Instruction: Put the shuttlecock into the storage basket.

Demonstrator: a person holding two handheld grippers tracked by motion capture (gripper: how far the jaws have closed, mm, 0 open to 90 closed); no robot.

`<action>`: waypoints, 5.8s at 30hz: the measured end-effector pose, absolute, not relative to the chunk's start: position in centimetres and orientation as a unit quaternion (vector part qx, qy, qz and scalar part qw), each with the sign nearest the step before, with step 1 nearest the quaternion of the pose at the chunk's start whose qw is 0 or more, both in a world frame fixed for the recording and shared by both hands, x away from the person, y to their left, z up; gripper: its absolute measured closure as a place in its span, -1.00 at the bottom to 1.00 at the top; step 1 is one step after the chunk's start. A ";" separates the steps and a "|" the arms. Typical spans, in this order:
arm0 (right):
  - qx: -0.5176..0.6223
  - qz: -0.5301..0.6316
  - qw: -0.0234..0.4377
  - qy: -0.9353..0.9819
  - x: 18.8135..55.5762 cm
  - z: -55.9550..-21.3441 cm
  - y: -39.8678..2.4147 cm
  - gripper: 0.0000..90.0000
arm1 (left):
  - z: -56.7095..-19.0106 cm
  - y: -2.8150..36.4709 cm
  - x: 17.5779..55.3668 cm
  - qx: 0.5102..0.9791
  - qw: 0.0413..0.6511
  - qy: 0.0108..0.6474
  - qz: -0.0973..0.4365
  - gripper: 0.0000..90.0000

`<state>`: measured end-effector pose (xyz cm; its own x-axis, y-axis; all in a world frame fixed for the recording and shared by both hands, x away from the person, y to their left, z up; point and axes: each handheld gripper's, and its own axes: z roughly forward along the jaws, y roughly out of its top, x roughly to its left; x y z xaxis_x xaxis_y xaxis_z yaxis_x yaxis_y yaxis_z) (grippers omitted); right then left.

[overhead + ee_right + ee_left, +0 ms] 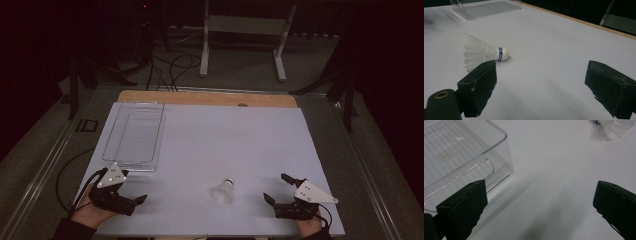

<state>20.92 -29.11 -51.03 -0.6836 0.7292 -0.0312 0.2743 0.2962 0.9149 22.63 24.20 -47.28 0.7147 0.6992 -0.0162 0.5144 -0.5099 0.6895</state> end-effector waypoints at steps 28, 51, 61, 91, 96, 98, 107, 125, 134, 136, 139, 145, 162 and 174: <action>0.324 0.494 0.225 0.775 20.9 -51.1 -29.0 -0.77 | -45.5 22.1 23.2 0.901 0.247 0.343 0.097 -1.00; 0.324 0.494 0.224 0.775 21.0 -51.2 -29.0 -0.77 | -45.3 20.1 24.0 0.925 0.192 0.322 0.063 -1.00; 0.324 0.493 0.224 0.776 20.9 -51.2 -28.9 -0.77 | -45.2 19.2 24.4 0.938 0.167 0.302 0.041 -1.00; 0.323 0.490 0.222 0.778 20.9 -51.2 -28.9 -0.77 | -44.6 13.6 25.6 0.974 0.128 0.186 -0.006 -1.00; 0.321 0.491 0.222 0.778 20.9 -51.2 -28.9 -0.77 | -44.8 12.5 25.8 0.977 0.119 0.174 -0.014 -1.00; 0.321 0.491 0.222 0.778 20.9 -51.2 -28.9 -0.77 | -44.9 12.1 25.9 0.979 0.117 0.168 -0.018 -1.00; 0.321 0.490 0.222 0.779 20.9 -51.2 -28.9 -0.77 | -45.6 10.1 26.3 0.984 0.095 0.146 -0.038 -1.00; 0.321 0.490 0.221 0.780 20.9 -51.2 -28.9 -0.77 | -46.1 7.0 26.8 0.991 0.065 0.105 -0.053 -1.00; 0.321 0.490 0.221 0.780 20.8 -51.2 -28.9 -0.77 | -46.5 5.5 27.1 0.992 0.063 0.097 -0.057 -1.00; 0.321 0.491 0.221 0.780 20.8 -51.2 -28.9 -0.77 | -46.6 5.0 27.4 0.992 0.059 0.091 -0.057 -1.00; 0.321 0.490 0.220 0.780 20.8 -51.2 -28.9 -0.77 | -46.7 4.4 27.5 0.994 0.050 0.083 -0.058 -1.00; 0.321 0.491 0.219 0.780 20.8 -51.2 -28.9 -0.77 | -46.4 3.4 27.7 0.994 0.053 0.076 -0.059 -1.00; 0.321 0.492 0.216 0.780 20.8 -51.3 -28.9 -0.77 | -45.8 0.6 28.6 0.994 0.067 0.060 -0.056 -1.00; 0.319 0.491 0.215 0.782 20.8 -51.3 -28.9 -0.77 | -46.2 -1.1 29.0 0.994 0.066 0.077 -0.049 -0.92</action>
<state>20.85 -28.88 -51.33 -0.7040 0.7098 -0.0229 0.2882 0.3150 0.9043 29.02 -1.05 -46.17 0.9832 0.1469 -0.1082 0.1600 -0.9793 0.1243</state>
